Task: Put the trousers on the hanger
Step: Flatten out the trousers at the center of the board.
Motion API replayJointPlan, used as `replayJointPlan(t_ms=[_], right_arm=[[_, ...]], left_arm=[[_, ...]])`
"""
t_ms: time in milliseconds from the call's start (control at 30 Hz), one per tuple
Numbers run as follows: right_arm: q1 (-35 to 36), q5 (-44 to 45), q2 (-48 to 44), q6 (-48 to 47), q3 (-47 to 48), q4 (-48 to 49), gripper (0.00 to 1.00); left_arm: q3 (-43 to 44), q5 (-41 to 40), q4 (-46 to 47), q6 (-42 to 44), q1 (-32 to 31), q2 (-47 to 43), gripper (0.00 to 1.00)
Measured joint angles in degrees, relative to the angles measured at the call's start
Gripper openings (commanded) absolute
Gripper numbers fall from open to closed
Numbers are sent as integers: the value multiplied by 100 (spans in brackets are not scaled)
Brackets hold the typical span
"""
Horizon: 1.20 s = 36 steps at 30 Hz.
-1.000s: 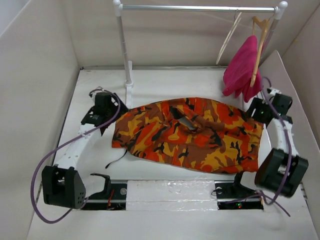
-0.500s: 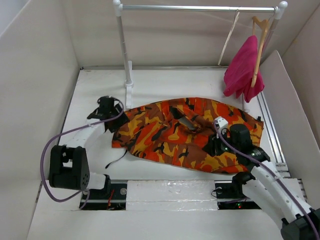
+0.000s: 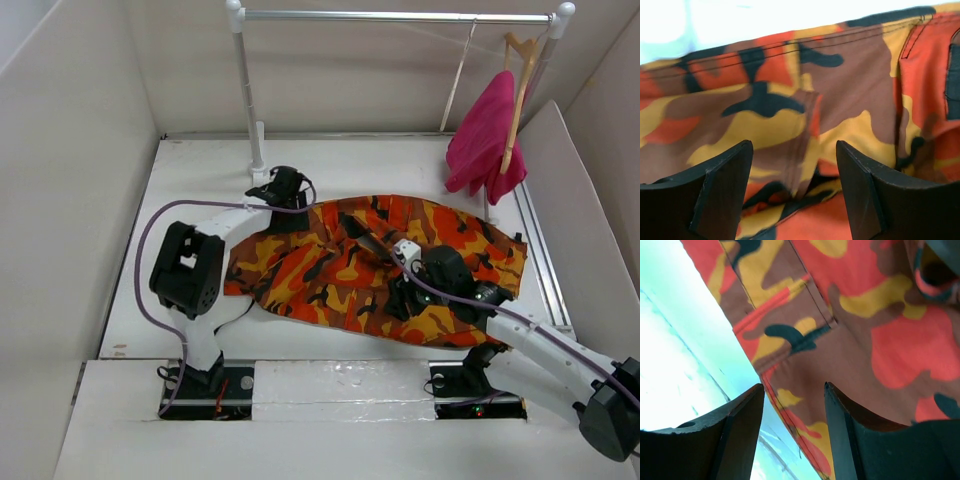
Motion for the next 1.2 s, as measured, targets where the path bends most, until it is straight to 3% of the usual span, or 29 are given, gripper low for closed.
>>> replayJointPlan(t_ms=[33, 133, 167, 267, 433, 500, 533, 567, 700, 733, 800, 833, 1067, 1200], right_arm=[[57, 0, 35, 26, 20, 72, 57], [258, 33, 140, 98, 39, 199, 57], [313, 50, 162, 114, 39, 205, 57], [409, 107, 179, 181, 39, 205, 57], [417, 243, 160, 234, 39, 212, 57], [417, 299, 160, 234, 39, 212, 58], [420, 319, 173, 229, 42, 212, 58], [417, 326, 203, 223, 52, 210, 58], [417, 321, 520, 162, 229, 201, 58], [417, 321, 601, 140, 280, 205, 58], [417, 317, 715, 111, 356, 214, 58], [417, 317, 730, 96, 376, 214, 58], [417, 326, 612, 72, 387, 201, 57], [420, 352, 503, 72, 387, 192, 57]], left_arm=[[149, -96, -68, 44, -87, 168, 62], [470, -374, -155, 129, -289, 507, 36], [527, -466, -175, 133, -334, 566, 22], [549, -754, -267, 140, -352, 601, 2], [490, -1073, -319, 173, -232, 584, 0], [424, -1080, -313, 190, -179, 564, 33], [293, -1075, -321, 282, -72, 520, 39], [203, -1040, -297, 269, -37, 485, 43], [22, -887, -295, 291, 70, 358, 44], [22, -848, -293, 291, 66, 348, 42], [22, -800, -258, 286, 42, 345, 27], [22, -780, -254, 269, 26, 348, 3], [35, -776, -358, 214, 52, 114, 0], [138, -540, -544, 223, 984, -800, 0]])
